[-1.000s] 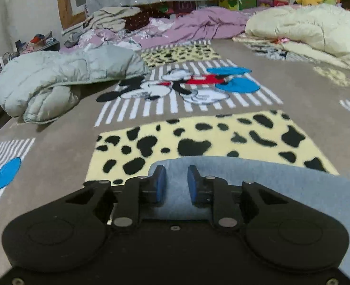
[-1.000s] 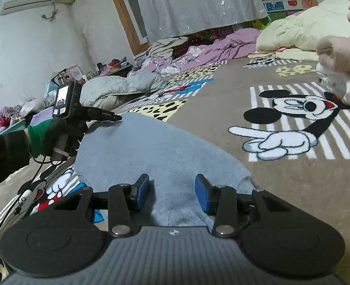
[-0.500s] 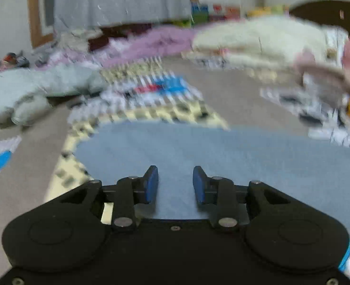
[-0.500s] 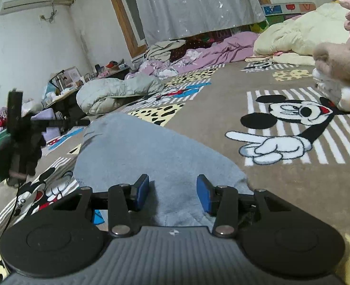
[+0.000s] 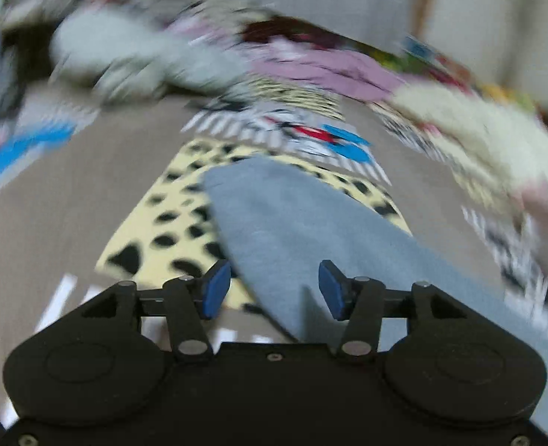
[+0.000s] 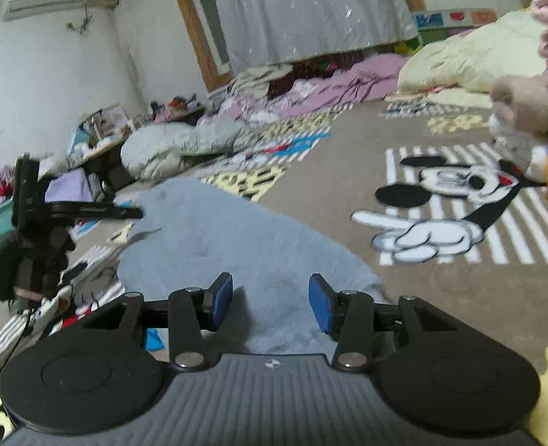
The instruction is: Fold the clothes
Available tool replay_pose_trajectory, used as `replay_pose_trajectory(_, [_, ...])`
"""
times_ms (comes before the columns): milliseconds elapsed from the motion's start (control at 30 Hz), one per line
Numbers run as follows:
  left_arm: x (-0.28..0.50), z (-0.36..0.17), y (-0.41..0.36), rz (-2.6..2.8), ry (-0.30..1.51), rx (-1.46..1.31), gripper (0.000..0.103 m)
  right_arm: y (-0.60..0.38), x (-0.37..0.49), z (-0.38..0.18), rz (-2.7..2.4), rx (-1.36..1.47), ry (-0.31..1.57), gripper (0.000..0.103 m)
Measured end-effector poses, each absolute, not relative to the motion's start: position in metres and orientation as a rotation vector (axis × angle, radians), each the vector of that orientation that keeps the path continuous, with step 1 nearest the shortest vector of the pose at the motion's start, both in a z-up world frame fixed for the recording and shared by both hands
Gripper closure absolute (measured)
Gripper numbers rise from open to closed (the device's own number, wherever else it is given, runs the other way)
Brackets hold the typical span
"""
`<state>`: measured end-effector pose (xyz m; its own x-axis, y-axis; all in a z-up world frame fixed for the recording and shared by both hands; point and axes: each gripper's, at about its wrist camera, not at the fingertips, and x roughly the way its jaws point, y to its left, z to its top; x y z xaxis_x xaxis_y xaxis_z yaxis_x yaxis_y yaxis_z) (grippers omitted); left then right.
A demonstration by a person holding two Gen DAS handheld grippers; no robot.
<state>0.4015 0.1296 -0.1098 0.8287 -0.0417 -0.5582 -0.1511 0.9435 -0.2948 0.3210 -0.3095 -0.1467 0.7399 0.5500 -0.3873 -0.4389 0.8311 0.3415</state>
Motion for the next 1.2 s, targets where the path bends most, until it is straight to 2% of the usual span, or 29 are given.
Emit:
replay_pose_trajectory(133, [0.413,-0.127,0.171,0.088,0.595,-0.654,0.051,-0.324,0.321,-0.144,0.493,0.27,0.474,0.056])
replay_pose_trajectory(267, [0.436,-0.15,0.19,0.057,0.642,-0.834,0.051,-0.331,0.328,-0.151,0.457,0.287,0.505,0.056])
replay_pose_trajectory(600, [0.464,-0.165,0.193,-0.068,0.567,-1.017,0.054,-0.328,0.336,-0.163,0.434,0.274,0.533,0.052])
replay_pose_trajectory(700, [0.465,-0.166,0.189,-0.074,0.562,-1.0,0.064,-0.329,0.338,-0.165,0.429,0.28,0.545,0.051])
replay_pose_trajectory(767, [0.463,-0.169,0.192,-0.07,0.563,-1.013,0.077,-0.33,0.34,-0.167,0.426,0.289,0.555,0.051])
replay_pose_trajectory(867, [0.462,-0.166,0.192,-0.046,0.575,-1.001,0.088,-0.332,0.343,-0.17,0.422,0.303,0.571,0.05])
replay_pose_trajectory(1000, [0.44,-0.143,0.185,-0.008,0.512,-0.976,0.089,-0.334,0.342,-0.169,0.43,0.316,0.571,0.05])
replay_pose_trajectory(1200, [0.367,-0.101,0.193,0.083,0.433,-0.965,0.089,-0.34,0.338,-0.164,0.478,0.353,0.544,0.05])
